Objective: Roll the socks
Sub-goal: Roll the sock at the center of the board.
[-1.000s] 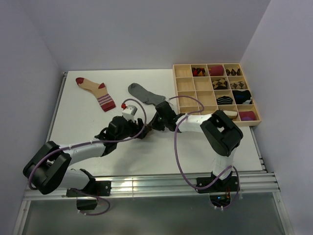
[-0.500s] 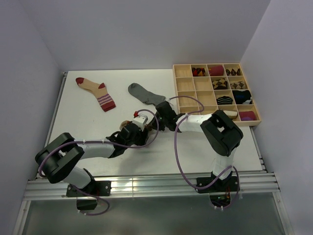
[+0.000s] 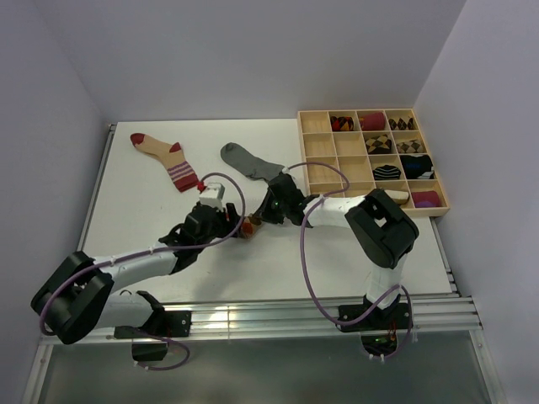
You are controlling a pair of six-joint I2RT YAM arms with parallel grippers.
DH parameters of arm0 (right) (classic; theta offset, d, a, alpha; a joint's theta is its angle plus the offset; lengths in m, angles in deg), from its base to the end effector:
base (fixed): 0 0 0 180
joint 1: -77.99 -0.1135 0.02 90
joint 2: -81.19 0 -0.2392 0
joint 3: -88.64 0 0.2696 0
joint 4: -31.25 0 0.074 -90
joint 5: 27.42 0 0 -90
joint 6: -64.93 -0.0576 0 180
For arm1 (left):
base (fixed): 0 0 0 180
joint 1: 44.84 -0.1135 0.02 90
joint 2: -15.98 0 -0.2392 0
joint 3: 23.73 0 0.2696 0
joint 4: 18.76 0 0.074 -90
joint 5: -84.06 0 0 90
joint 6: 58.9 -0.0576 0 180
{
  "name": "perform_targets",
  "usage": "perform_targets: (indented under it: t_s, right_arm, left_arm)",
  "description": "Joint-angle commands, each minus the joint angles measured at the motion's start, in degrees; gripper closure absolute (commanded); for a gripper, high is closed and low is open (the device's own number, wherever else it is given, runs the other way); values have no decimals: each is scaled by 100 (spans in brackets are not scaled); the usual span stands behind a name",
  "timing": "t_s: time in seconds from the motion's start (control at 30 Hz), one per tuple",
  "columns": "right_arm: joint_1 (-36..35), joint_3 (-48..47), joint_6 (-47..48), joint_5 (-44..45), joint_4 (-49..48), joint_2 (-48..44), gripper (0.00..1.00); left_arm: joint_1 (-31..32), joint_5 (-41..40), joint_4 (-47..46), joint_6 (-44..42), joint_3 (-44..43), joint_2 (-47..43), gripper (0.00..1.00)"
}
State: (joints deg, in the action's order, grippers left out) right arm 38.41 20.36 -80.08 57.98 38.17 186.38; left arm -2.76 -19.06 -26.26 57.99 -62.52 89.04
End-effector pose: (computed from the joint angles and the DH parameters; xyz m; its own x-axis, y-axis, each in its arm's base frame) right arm 0.3000 0.2540 0.0914 -0.8629 0.3462 -0.3682 0.0475 0.7809 0.6229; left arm 0.2234 -0.1841 0.1319 -0.5253 -0.1191 -0.8425 0.2968 0.9023 -0.3126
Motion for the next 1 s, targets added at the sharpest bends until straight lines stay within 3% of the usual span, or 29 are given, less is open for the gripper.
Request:
perform_targets:
  t_s: [0.0, 0.27, 0.97]
  right_arm:
    - [28, 128, 420, -102, -57, -192, 100]
    - [28, 233, 587, -296, -294, -235, 100]
    - [2, 128, 1317, -621, -146, -403, 100]
  left_arm:
    - [-384, 389, -214, 439, 80, -143, 33]
    - [-1088, 793, -56, 834, -289, 727, 36]
    - [-1510, 1260, -82, 694, -1203, 2230, 36]
